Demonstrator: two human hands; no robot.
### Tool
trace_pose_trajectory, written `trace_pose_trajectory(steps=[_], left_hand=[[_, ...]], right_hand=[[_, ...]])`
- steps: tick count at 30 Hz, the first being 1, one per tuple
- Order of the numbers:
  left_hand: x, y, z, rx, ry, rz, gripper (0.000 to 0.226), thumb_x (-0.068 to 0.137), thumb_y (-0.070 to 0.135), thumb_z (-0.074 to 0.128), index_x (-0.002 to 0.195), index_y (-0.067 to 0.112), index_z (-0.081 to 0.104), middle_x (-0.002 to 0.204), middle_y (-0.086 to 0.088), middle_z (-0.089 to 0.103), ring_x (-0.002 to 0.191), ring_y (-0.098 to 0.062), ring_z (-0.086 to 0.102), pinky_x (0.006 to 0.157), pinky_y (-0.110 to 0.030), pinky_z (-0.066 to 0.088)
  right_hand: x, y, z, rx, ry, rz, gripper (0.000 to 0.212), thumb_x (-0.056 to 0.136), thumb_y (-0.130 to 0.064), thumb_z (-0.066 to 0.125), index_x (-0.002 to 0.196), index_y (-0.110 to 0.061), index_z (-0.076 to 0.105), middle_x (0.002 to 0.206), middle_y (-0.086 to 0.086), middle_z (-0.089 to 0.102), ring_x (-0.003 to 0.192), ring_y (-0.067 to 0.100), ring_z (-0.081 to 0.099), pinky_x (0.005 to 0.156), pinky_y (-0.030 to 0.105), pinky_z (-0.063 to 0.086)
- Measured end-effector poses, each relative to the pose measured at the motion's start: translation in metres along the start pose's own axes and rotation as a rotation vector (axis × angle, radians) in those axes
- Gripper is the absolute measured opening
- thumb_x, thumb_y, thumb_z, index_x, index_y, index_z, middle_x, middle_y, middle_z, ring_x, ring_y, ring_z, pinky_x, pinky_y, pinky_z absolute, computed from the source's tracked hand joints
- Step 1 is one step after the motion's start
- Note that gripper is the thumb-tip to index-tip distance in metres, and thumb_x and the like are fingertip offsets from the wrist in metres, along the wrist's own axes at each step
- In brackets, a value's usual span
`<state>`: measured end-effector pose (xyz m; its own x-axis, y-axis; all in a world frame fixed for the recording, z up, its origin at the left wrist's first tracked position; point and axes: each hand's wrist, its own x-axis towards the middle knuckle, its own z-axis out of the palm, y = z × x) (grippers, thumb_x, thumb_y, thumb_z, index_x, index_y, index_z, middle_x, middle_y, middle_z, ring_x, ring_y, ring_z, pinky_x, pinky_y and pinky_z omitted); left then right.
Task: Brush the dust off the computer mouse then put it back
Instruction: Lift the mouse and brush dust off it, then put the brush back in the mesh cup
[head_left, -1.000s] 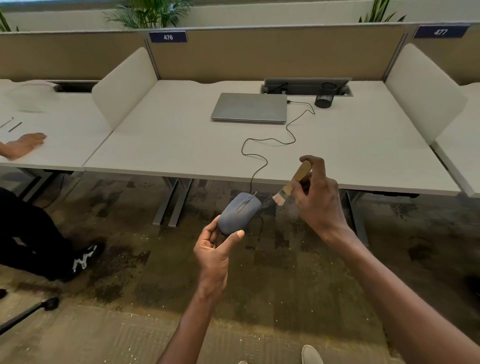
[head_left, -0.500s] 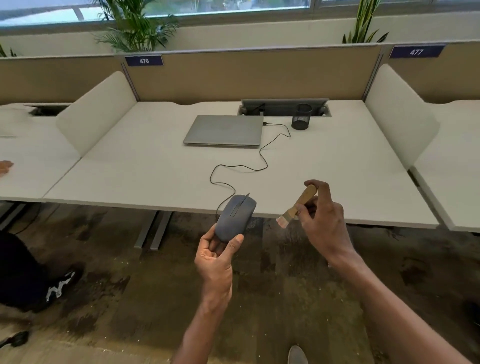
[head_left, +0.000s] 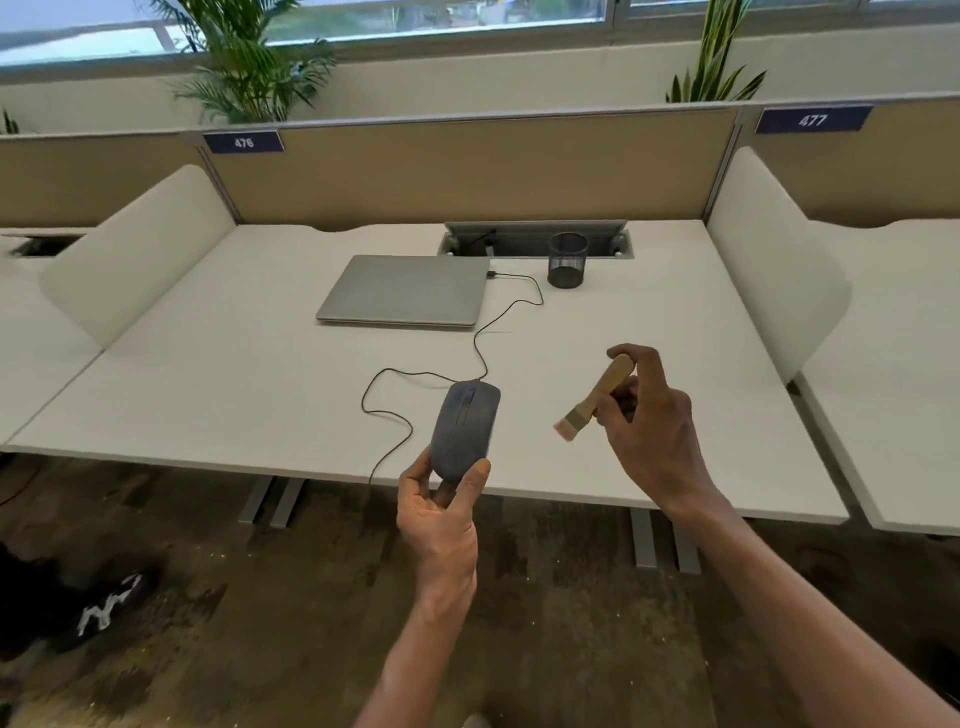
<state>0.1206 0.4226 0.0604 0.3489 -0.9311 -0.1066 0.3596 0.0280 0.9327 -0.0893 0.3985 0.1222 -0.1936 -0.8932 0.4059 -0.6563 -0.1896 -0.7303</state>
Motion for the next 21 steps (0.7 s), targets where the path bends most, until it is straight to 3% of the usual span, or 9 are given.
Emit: trace_pose_trajectory(steps=[6, 9, 13, 17, 21], left_hand=[[0.038, -0.014, 0.038, 0.052, -0.029, -0.02, 0.062, 0.061, 0.027, 0.089, 0.116, 0.031, 0.061, 0.12, 0.009, 0.069, 0.098, -0.003, 0.075, 0.075, -0.011, 0.055], [0.064, -0.021, 0.056, 0.08, -0.029, -0.02, 0.061, 0.061, 0.028, 0.088, 0.114, 0.033, 0.06, 0.119, 0.011, 0.069, 0.097, -0.002, 0.075, 0.075, -0.01, 0.055], [0.105, -0.03, 0.079, 0.112, -0.035, -0.025, 0.057, 0.069, 0.019, 0.09, 0.115, 0.032, 0.06, 0.118, 0.01, 0.069, 0.097, -0.002, 0.075, 0.074, -0.01, 0.055], [0.142, -0.037, 0.098, 0.108, -0.053, -0.048, 0.064, 0.059, 0.033, 0.091, 0.116, 0.032, 0.06, 0.119, 0.011, 0.069, 0.099, -0.005, 0.075, 0.074, -0.012, 0.056], [0.173, -0.051, 0.112, 0.117, -0.075, -0.074, 0.054, 0.072, 0.012, 0.089, 0.115, 0.031, 0.061, 0.118, 0.011, 0.07, 0.099, -0.006, 0.075, 0.074, -0.012, 0.056]], right_hand=[[0.046, 0.022, 0.005, -0.002, 0.016, 0.006, 0.048, 0.093, -0.001, 0.065, 0.128, -0.026, 0.042, 0.072, -0.004, 0.06, 0.06, 0.009, 0.059, 0.054, 0.014, 0.044], [0.071, 0.034, 0.012, -0.004, 0.035, 0.022, 0.047, 0.093, -0.001, 0.064, 0.126, -0.027, 0.044, 0.078, -0.013, 0.058, 0.067, 0.006, 0.064, 0.058, 0.011, 0.048], [0.116, 0.049, 0.025, -0.022, 0.05, 0.053, 0.044, 0.093, 0.001, 0.061, 0.127, -0.024, 0.047, 0.082, -0.009, 0.062, 0.068, 0.017, 0.066, 0.064, 0.031, 0.054], [0.165, 0.06, 0.041, -0.037, 0.072, 0.043, 0.04, 0.096, -0.001, 0.058, 0.127, -0.023, 0.047, 0.087, 0.004, 0.064, 0.071, 0.027, 0.066, 0.065, 0.042, 0.056], [0.212, 0.073, 0.055, -0.048, 0.091, 0.024, 0.033, 0.099, -0.004, 0.053, 0.129, -0.018, 0.05, 0.087, 0.008, 0.067, 0.072, 0.032, 0.066, 0.066, 0.048, 0.057]])
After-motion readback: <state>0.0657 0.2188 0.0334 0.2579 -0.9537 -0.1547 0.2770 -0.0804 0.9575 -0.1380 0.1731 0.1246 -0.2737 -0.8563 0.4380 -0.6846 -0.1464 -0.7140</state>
